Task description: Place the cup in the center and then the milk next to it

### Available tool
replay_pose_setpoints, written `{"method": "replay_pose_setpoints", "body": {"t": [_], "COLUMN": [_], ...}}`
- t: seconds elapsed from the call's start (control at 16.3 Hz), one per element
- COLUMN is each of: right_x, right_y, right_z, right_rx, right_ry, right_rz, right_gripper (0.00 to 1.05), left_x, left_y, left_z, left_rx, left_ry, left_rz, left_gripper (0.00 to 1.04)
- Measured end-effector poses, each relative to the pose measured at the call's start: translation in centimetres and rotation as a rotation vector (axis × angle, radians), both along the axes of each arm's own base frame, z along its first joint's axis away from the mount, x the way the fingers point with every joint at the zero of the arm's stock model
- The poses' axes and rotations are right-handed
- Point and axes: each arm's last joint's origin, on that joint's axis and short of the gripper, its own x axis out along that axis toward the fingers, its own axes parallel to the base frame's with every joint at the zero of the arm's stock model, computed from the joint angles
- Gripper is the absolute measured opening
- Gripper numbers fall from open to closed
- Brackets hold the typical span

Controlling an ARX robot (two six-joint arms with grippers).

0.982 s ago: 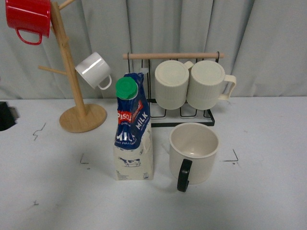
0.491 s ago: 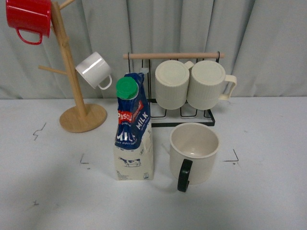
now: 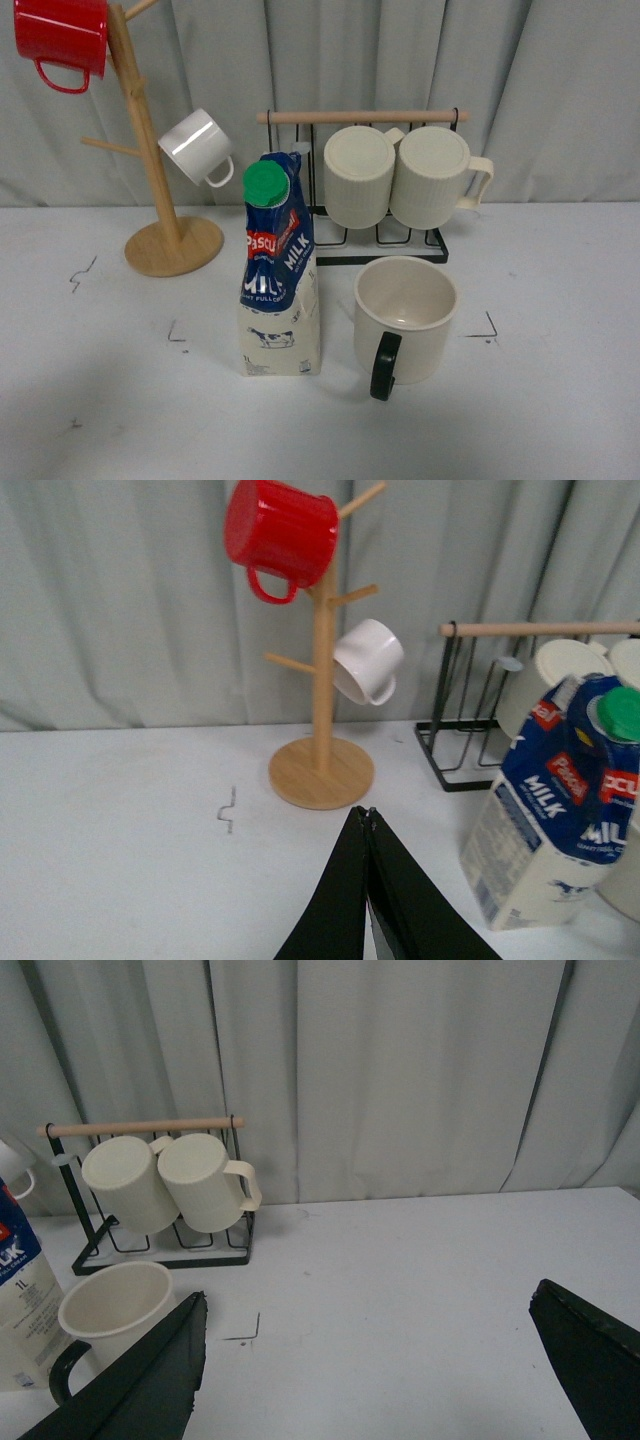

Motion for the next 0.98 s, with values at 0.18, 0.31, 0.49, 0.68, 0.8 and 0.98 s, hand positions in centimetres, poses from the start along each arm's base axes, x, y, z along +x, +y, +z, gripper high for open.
{"method": "replay_pose_setpoints", "body": {"t": [0.18,0.31,0.49,0.68,0.8,0.98], "right_x": [0.0,0.0,0.0,0.0,0.0,0.0], "right_y": [0.0,0.0,0.0,0.0,0.0,0.0], "right_z": [0.0,0.0,0.0,0.0,0.0,0.0], "right_rx": [0.000,0.000,0.000,0.000,0.000,0.000], "right_ry": [0.000,0.000,0.000,0.000,0.000,0.000], "right_rz": [0.000,0.000,0.000,0.000,0.000,0.000], "right_gripper": [0.98,0.98,0.98,0.98,0.98,0.98], "left_x": [-0.9,-1.5,-2.0,-2.6,-2.7,-2.9], "left_y": [0.4,0.5,0.5,0.5,0.5,0.5], "left_z": [0.5,0.6,0.8,0.9,0.8,0.8], "left_rx": [-0.001,-0.001,-0.001,-0.001,-0.001,-0.001], "left_ry": [-0.018,-0.023,-0.030,-0.033,-0.032,-0.032], "left_rz": [0.013,0.014,0.014,0.014,0.014,0.014], "left_gripper": [0.02,0.02,0.02,0.02,0.02,0.02]}}
